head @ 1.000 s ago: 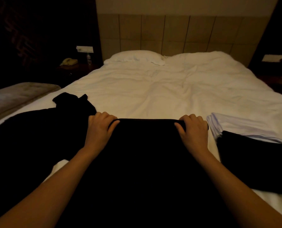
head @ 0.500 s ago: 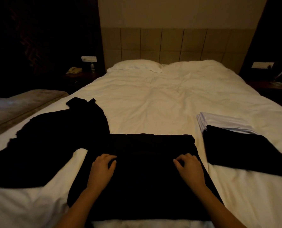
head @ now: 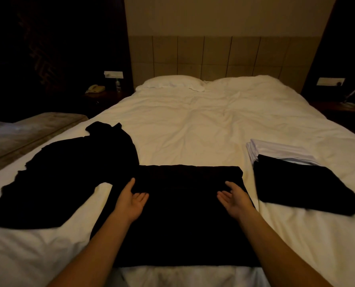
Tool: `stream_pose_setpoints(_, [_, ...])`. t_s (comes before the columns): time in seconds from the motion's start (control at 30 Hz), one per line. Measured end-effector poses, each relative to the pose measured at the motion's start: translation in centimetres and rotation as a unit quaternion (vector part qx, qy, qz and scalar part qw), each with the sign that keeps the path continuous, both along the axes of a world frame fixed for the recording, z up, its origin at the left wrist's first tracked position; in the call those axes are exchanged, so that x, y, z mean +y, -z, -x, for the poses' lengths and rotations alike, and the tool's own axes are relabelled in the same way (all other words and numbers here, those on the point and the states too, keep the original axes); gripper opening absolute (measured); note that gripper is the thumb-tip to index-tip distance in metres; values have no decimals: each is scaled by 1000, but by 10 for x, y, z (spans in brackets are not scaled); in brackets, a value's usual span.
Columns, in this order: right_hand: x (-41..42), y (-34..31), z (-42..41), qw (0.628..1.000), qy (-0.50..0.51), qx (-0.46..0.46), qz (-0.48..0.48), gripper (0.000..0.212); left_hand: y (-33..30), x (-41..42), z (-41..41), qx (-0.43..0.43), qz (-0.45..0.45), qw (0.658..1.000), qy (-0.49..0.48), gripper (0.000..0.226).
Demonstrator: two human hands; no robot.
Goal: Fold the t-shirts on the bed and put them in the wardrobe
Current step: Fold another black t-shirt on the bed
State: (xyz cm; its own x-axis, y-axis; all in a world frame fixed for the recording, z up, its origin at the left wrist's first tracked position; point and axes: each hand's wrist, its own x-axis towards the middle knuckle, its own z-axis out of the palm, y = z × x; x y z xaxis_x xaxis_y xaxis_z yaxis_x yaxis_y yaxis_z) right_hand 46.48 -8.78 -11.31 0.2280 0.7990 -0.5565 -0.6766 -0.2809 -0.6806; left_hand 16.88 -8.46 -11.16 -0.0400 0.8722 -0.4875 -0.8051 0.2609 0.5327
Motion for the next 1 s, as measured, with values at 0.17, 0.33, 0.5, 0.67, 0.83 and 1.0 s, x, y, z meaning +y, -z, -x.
stream_pose_setpoints(0.17, [18,6,5,997,60,-45,24,47,5,27,6,-13,-3,1000,4,40])
stream_pose_setpoints(0.33, [22,15,8,992,117,-50,23,41,8,40,13,-7,10,1000,-17,44])
stream_pose_setpoints(0.5, [24,15,3,993,110,-36,14,41,13,40,21,-9,-19,999,-35,48])
stream_pose_setpoints(0.67, [21,18,-8,991,107,-78,-10,27,14,34,31,-4,-25,999,-23,43])
stream_pose_setpoints(0.83, [24,23,-18,990,103,-97,-12,31,15,34,45,19,-37,999,-2,24])
stream_pose_setpoints(1.0, [50,15,-45,996,41,-76,-3,48,1,43,55,80,-47,995,26,27])
